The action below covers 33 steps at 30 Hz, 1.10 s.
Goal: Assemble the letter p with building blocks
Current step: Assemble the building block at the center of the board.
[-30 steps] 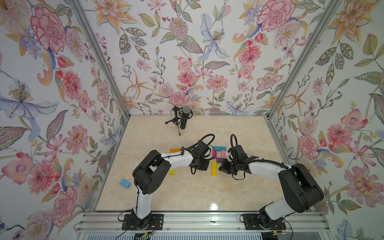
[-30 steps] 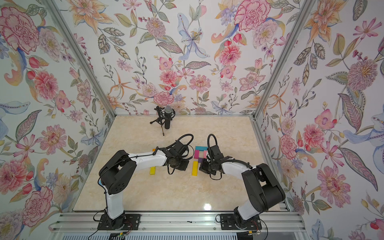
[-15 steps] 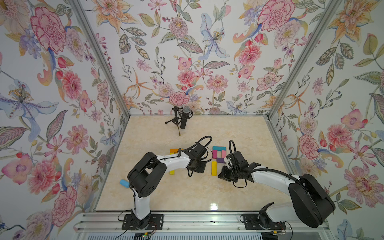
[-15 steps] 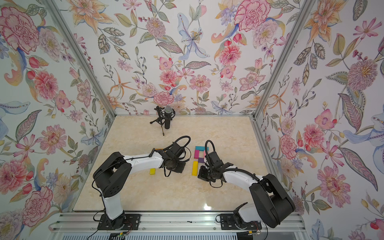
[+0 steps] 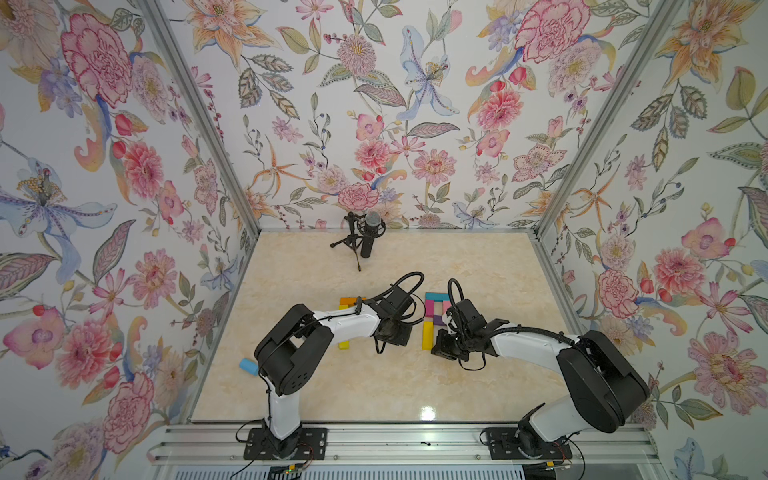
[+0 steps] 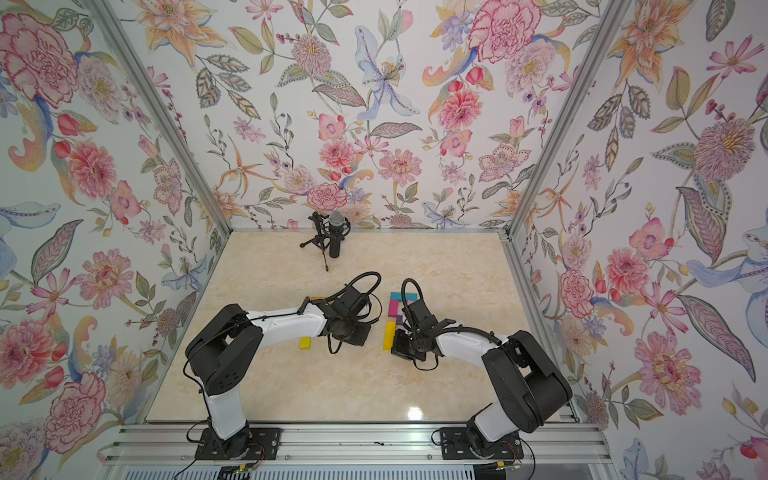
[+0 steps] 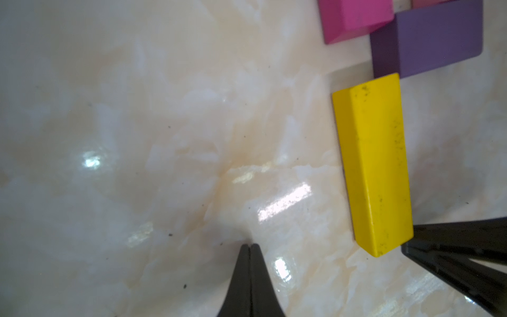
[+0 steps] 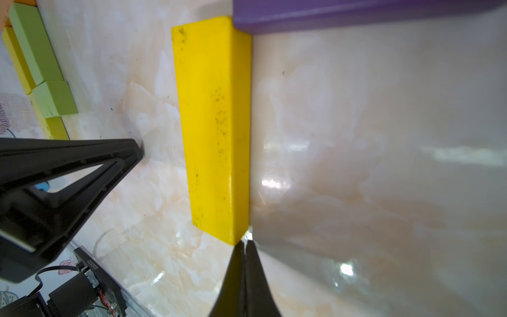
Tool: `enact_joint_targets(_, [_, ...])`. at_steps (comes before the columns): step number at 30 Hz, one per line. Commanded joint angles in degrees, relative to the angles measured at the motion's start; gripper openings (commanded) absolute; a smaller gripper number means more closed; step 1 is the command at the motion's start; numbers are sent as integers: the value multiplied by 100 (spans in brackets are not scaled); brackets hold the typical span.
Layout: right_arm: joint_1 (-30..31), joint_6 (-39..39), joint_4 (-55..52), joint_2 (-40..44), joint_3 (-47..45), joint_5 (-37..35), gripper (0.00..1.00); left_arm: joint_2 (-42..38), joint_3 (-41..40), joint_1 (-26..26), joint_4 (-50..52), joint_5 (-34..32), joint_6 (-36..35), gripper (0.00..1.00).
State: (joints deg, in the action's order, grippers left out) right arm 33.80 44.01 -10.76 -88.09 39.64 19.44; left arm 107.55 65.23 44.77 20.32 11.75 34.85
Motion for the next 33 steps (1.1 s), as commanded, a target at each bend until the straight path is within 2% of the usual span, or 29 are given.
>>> enact_joint_targets(1, [50,47,55,-179,205,-56,0,-58,-98,-118,94,-94,-129,0])
enact_joint_targets(10, [14,55,43,-113,181,-17,0,-13,-59,-145,106,-2,-155,0])
enact_joint_targets(20, [-62,2,42,-129,220,-19,0,3,-11,-129,-10,407,-198,0])
enact_joint_targets(33, [-223,-75,4,-19,249,51,0,115,67,154,10,691,-285,0])
